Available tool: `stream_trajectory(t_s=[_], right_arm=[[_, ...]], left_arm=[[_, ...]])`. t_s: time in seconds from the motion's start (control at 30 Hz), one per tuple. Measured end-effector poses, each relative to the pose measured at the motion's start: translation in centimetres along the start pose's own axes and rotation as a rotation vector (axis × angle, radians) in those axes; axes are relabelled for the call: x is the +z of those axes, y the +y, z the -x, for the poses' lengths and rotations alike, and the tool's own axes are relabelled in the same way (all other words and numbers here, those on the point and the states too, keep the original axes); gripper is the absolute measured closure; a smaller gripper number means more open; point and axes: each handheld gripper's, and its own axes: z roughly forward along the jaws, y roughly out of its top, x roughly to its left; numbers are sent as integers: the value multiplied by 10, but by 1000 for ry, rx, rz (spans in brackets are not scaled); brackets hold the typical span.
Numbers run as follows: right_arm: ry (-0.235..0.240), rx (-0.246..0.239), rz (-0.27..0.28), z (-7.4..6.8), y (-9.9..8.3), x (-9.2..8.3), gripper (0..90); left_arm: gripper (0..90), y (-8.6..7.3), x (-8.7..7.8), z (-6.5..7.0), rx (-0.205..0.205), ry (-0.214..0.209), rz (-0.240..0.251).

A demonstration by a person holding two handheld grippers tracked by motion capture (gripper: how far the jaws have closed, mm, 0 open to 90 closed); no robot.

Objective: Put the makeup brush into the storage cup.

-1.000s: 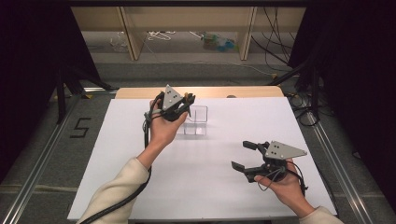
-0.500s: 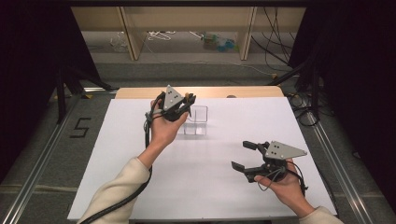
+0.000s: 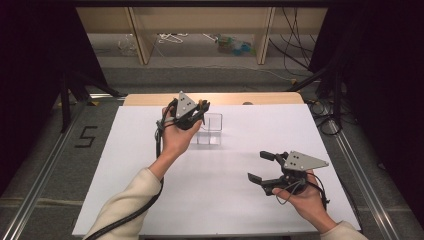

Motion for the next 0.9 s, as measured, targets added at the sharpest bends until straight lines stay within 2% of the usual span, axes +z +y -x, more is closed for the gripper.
stream_trajectory(t_s=[0.9], right_arm=[[-2, -3, 0, 0, 0, 0, 171]], left_arm=[[829, -6, 3, -2, -2, 4, 9]])
